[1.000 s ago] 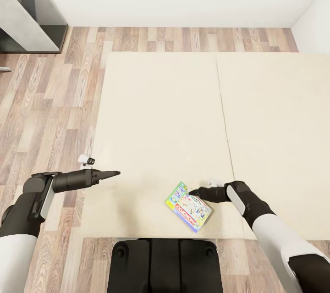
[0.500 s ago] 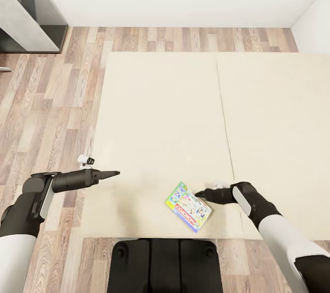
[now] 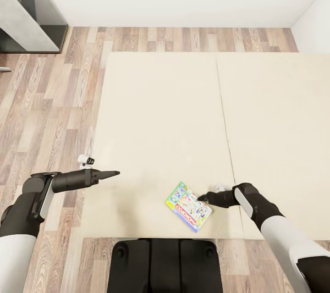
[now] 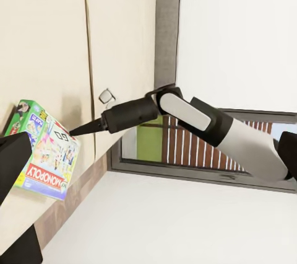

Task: Put all the toys in the child's room - the three board games (two on the bed and one on the table), the two jigsaw puzzles on the table, and the tennis ball on the table - inside the toy box on the table in the child's room.

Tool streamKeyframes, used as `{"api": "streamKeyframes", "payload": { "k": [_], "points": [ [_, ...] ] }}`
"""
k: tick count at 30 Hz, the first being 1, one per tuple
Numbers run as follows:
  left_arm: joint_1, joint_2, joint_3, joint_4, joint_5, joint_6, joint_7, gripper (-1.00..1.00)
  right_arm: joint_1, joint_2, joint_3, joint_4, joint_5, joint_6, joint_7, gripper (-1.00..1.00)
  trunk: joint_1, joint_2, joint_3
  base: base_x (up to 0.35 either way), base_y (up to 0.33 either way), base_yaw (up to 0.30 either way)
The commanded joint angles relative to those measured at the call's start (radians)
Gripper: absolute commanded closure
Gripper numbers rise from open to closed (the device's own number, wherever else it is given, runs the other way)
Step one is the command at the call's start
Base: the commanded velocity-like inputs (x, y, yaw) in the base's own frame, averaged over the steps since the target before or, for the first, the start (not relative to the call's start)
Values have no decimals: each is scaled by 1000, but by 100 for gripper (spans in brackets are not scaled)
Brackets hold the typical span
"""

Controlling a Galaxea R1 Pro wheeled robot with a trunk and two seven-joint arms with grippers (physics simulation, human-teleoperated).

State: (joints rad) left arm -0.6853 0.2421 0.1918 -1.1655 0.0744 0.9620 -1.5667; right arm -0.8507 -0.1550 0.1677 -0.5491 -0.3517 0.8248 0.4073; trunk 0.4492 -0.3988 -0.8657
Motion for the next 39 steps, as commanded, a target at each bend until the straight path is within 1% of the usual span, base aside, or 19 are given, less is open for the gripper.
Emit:
{"api": "streamKeyframes", "payload": {
  "k": [1,6,13,19,23,31,36,39],
  "points": [
    [0,0,0,0,-1,11,-4,-100,1,1,5,0,-3,2,4,-100,1,-1,-1,0,0,0],
    [0,0,0,1,-1,11,-4,-100,1,6,12,20,-3,3,4,-100,1,-1,-1,0,0,0],
    [0,0,0,0,-1,11,-4,-100,1,10,47,64,-3,1,4,-100,1,-1,-1,0,0,0],
    [0,0,0,0,-1,11,-4,-100,1,13,56,71,-4,1,4,-100,1,-1,-1,0,0,0],
    [0,0,0,0,-1,11,-4,-100,1,30,57,72,-5,1,4,-100,1,-1,-1,0,0,0],
    [0,0,0,0,-1,11,-4,-100,1,47,59,72,-4,-1,4,-100,1,-1,-1,0,0,0],
    [0,0,0,0,-1,11,-4,-100,1,68,58,70,-3,-1,5,-100,1,-1,-1,0,0,0],
    [0,0,0,0,-1,11,-4,-100,1,73,57,66,-3,-1,5,-100,1,-1,-1,0,0,0]
  ]
}}
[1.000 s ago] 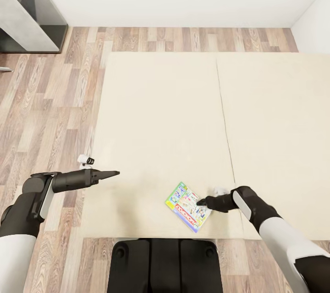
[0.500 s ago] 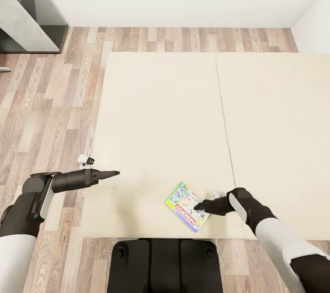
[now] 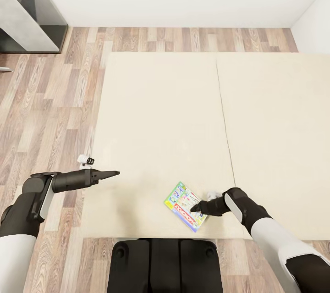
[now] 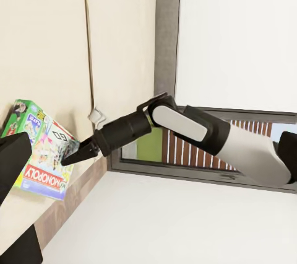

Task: Put all the toys in the child's room - the three board games (two on the bed and one on the table), the two jigsaw puzzles on the table, and the tennis ball on the table - inside the toy box on the table in the child's room.

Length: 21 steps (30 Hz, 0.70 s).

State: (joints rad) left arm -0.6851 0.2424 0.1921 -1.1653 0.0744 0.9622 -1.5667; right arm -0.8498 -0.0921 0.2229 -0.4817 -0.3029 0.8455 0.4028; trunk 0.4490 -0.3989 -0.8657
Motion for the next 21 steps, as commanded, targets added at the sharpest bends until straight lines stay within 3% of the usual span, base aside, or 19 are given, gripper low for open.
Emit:
{"api": "streamKeyframes", "payload": {
  "k": [1,9,21],
  "points": [
    [-1,0,0,0,-1,10,-4,-100,0,11,2,-3,-51,-22,10,-100,1,-1,-1,0,0,0],
    [-1,-1,0,0,-1,10,-4,-100,-3,72,1,-8,-50,-20,9,-100,1,-1,-1,0,0,0],
    [-1,-1,0,0,-1,12,-4,-100,-16,81,1,-12,-50,-20,8,-100,1,-1,-1,0,0,0]
  ]
}}
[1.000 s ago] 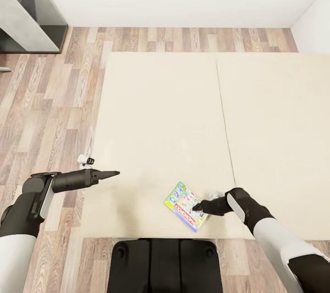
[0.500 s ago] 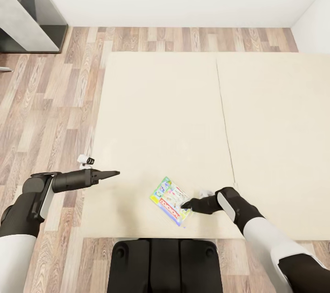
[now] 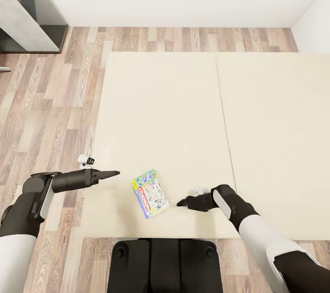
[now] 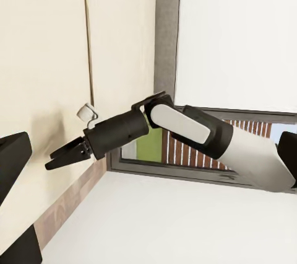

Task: Put all the toys in the child's room - the three board games (two on the bed and one on the table), the two jigsaw puzzles on the table, and the tennis ball on the table - inside the toy box on the table in the child's room.

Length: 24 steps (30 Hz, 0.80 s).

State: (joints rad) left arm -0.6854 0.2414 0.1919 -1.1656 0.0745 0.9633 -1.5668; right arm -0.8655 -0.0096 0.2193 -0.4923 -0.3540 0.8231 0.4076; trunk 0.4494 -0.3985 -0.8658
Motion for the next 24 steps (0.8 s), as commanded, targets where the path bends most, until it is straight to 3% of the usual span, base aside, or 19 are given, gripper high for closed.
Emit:
{"api": "streamKeyframes", "payload": {
  "k": [1,14,24],
  "points": [
    [0,0,0,0,-1,10,-4,-100,-1,1,5,-1,2,1,3,-100,1,-2,-1,0,0,0],
    [0,1,-1,0,-1,10,-4,-100,-9,82,6,-2,5,-5,-7,-100,1,-2,-1,0,0,0],
    [0,1,0,0,-1,9,-4,-100,-25,97,6,-2,7,-13,-15,-100,1,-2,-1,0,0,0]
  ]
}}
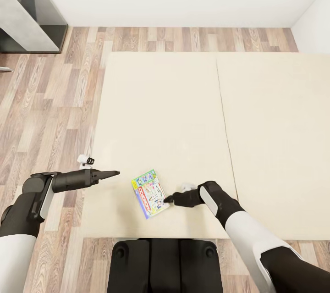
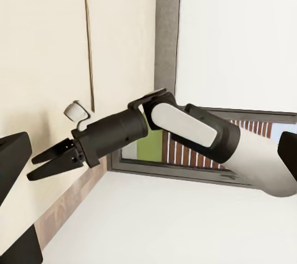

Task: Put all the toys in the child's room - the three board games (two on the bed and one on the table), the two jigsaw puzzles on the table, and the tennis ball on the table - inside the toy box on the table in the child's room.

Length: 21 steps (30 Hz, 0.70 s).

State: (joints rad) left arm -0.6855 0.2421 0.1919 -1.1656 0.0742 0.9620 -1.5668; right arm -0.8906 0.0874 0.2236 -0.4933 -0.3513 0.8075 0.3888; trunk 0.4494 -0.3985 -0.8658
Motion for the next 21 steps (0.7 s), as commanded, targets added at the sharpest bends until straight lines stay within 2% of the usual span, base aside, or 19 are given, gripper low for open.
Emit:
{"api": "streamKeyframes", "payload": {
  "k": [1,11,15,21],
  "points": [
    [0,0,0,0,-1,11,-4,-100,-1,0,2,-1,4,2,4,-100,1,-2,-1,0,0,0],
    [0,0,-3,0,-1,9,-4,-100,-45,3,3,-2,5,-8,-4,-100,1,-2,-1,0,0,0],
    [0,0,-3,0,-1,2,-4,-100,-48,21,5,-2,5,-54,-31,-100,1,-2,-1,0,0,0],
    [0,0,1,0,-1,-11,-4,-100,-48,33,45,-2,4,-95,-62,-100,1,-2,-1,0,0,0]
  ]
}}
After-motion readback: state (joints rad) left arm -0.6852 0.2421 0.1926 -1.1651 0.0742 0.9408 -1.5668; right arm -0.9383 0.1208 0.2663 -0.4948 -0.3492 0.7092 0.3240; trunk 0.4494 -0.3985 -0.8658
